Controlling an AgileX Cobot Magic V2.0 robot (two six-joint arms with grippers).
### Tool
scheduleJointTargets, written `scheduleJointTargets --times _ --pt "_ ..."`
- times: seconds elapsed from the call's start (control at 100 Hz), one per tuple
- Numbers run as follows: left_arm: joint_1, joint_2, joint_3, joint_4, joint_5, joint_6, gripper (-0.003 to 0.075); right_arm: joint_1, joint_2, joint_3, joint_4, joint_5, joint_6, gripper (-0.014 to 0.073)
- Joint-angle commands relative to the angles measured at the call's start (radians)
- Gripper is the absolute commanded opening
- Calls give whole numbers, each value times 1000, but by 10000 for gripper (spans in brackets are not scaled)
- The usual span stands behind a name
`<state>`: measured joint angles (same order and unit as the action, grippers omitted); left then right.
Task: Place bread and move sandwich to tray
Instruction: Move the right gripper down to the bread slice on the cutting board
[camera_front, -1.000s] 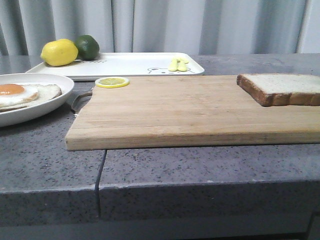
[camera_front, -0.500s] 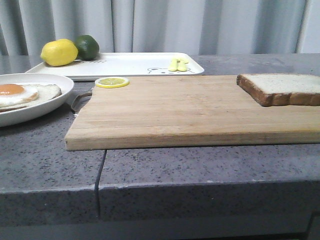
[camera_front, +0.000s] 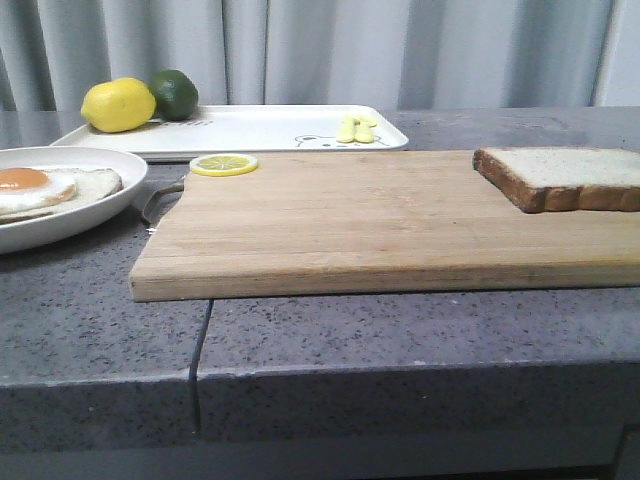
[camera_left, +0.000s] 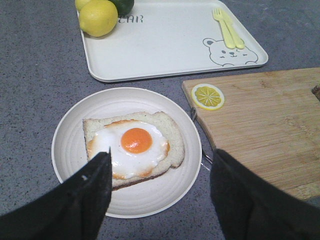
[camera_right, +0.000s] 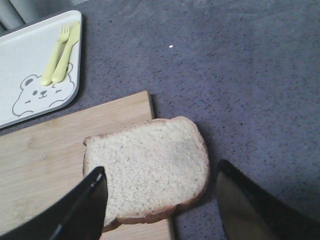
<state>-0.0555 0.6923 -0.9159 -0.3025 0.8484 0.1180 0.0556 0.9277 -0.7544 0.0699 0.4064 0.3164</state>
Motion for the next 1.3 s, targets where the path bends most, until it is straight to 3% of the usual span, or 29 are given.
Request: scheduleJointTargets --times 0.0,0.17,0.53,0.63,0.8,0.96,1.16,1.29 --pt "2 7 -29 -23 -59 -4 407 -27 -6 -30 -3 -81 -3 475" --pt "2 7 -29 -23 -59 -4 407 -77 -5 -30 0 -82 -3 475" --pt "2 7 -29 -23 -59 -4 407 -78 2 -30 34 -83 -15 475" --pt "2 7 -29 -23 -59 -4 407 -95 18 -30 174 -84 -144 475" --pt "2 7 -29 -23 -59 -4 407 -164 61 -30 562 -67 -498 474" --pt "2 7 -29 -23 -59 -4 407 -258 86 -23 858 -22 -740 474" --pt "2 7 -29 -23 -59 -4 407 -387 130 13 1110 89 -960 474" --pt "2 7 -29 -23 -59 -4 407 -454 168 38 1189 159 -1035 474"
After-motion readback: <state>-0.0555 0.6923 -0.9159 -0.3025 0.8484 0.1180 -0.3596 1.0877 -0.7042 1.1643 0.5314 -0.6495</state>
